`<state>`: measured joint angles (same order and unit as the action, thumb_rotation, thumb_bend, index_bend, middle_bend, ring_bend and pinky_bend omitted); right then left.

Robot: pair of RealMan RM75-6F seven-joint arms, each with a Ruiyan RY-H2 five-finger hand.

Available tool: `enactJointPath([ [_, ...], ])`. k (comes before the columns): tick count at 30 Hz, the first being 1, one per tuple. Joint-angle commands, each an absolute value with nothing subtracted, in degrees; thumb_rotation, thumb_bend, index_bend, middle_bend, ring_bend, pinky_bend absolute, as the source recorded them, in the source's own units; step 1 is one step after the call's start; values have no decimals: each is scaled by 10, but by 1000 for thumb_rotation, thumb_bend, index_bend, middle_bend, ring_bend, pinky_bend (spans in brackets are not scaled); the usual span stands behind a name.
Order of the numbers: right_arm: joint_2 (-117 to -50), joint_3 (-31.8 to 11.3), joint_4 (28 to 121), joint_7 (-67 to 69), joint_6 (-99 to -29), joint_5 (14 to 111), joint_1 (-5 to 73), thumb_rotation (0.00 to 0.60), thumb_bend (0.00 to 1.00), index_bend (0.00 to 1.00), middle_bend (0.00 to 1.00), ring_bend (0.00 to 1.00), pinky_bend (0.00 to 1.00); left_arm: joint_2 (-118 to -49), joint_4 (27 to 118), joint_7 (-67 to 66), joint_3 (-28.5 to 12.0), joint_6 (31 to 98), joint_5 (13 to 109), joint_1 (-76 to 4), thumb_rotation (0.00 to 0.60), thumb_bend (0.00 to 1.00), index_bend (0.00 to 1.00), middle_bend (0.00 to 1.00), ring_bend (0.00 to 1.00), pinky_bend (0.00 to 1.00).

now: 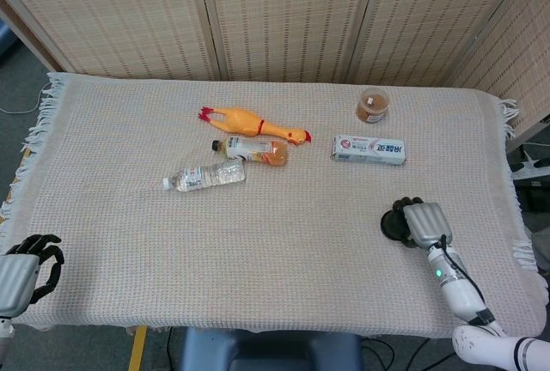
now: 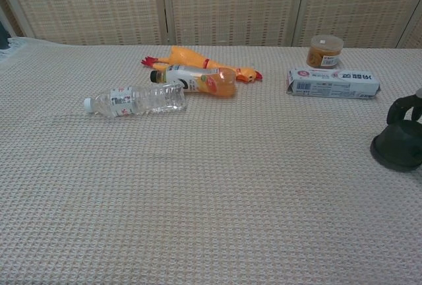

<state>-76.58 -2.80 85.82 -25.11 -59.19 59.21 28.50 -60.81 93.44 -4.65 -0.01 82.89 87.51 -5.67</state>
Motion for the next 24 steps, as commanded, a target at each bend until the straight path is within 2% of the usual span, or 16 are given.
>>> enactJointPath([
  [1,-775,-31,849,-246,-610,606,279,600,140,442,361,372,640,-608,934,-47,0,829,876,-57,600,532,599,306,253,434],
  [3,-779,-33,844,-244,-617,612,276,600,140,497,402,415,663,-608,934,-47,0,829,875,-57,600,532,600,306,253,434],
  [8,-782,-37,838,-241,-626,618,272,600,140,554,433,460,695,-609,935,-49,0,828,875,-57,600,532,598,307,253,434],
  [18,-745,-49,894,-178,-662,663,249,600,140,557,435,462,701,-609,934,-48,0,828,874,-57,600,532,597,306,253,434],
  [24,-688,-25,954,-192,-685,674,217,600,140,561,438,470,703,-609,935,-48,1,829,876,-57,600,532,596,306,253,434],
])
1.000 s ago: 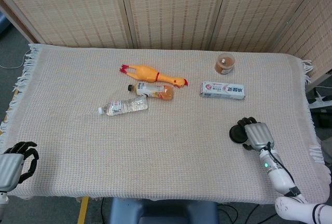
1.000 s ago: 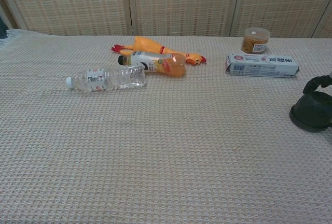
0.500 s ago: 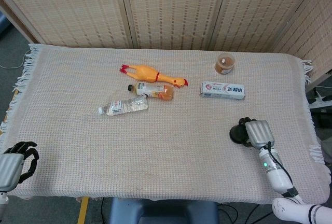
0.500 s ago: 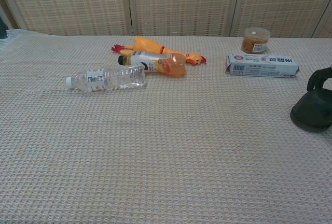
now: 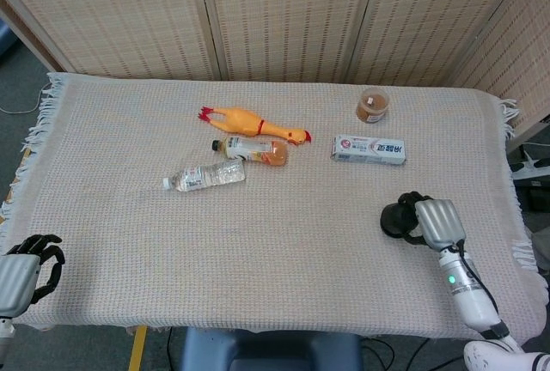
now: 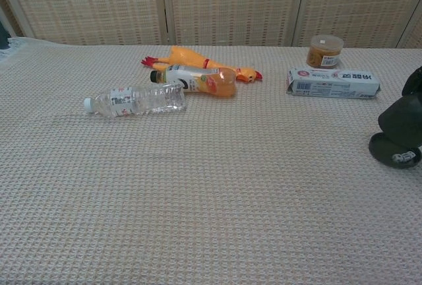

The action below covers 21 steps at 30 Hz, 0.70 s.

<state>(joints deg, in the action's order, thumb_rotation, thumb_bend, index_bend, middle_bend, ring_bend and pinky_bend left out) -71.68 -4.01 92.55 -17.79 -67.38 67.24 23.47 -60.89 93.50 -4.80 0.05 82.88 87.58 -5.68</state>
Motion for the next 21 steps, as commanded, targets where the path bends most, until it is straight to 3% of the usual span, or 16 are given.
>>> enactJointPath([
  [1,-679,-20,963,-201,-687,671,212,600,140,561,438,471,703,-609,935,-48,1,828,876,-57,600,531,596,307,253,434],
  [14,-682,6,936,-249,-667,643,190,600,140,541,437,446,703,-612,935,-56,3,820,876,-60,600,532,594,307,253,435],
  [21,-675,9,934,-267,-621,614,202,600,140,331,328,299,633,-611,935,-54,3,819,875,-61,600,531,595,306,253,435],
])
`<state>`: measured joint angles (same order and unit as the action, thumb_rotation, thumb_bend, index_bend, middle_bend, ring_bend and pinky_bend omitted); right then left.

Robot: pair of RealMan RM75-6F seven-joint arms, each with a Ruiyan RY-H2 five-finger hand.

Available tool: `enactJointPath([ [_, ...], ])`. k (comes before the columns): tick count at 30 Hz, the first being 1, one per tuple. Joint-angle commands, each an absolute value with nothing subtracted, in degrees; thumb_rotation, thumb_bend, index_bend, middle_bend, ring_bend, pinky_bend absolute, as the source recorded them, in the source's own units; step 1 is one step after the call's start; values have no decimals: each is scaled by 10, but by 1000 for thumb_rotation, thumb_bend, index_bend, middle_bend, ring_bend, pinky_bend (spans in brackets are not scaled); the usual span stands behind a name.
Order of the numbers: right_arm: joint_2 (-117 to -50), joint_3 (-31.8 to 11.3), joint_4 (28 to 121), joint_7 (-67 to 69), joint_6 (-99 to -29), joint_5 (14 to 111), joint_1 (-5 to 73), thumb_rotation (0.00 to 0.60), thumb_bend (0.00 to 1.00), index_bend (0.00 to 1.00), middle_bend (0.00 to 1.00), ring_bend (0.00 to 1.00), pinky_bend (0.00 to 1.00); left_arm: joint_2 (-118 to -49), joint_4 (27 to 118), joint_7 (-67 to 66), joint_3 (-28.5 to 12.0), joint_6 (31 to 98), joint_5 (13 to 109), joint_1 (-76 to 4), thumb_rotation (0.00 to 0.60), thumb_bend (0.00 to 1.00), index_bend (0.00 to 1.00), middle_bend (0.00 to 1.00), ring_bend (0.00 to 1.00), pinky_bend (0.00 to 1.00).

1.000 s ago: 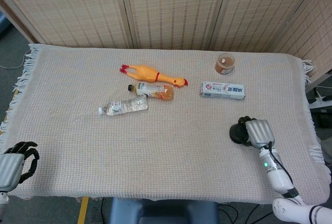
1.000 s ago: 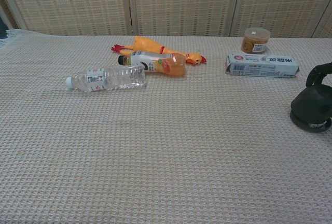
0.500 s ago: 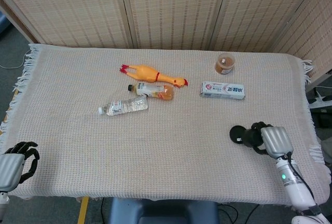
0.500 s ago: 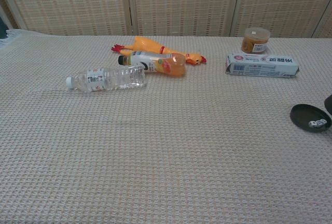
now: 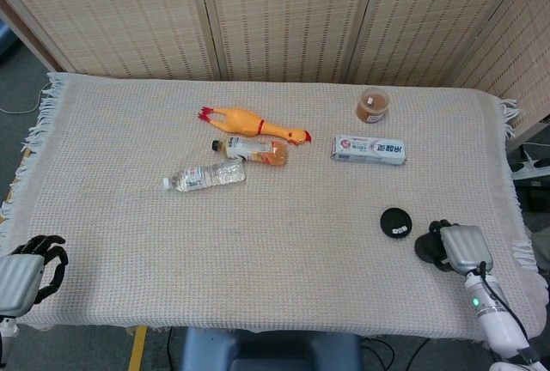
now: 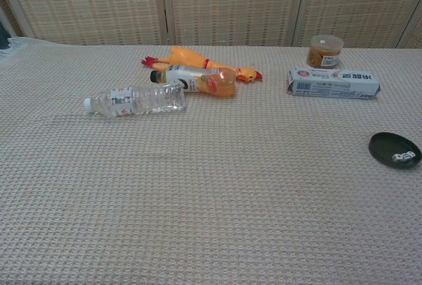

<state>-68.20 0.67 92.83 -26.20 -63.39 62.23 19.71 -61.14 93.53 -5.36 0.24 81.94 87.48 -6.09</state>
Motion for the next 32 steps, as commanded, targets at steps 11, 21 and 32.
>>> enactJointPath([
  [11,-611,22,997,-243,-576,615,208,600,120,0,0,0,269,-612,936,-57,3,817,873,-62,600,532,595,307,253,435],
  [21,-637,-5,987,-156,-809,736,108,600,114,0,0,0,154,-613,933,-55,2,816,870,-63,600,532,595,307,254,435],
  [32,-662,-20,979,-159,-896,761,58,600,114,0,0,0,0,-618,932,-66,3,815,873,-64,600,532,595,305,254,435],
])
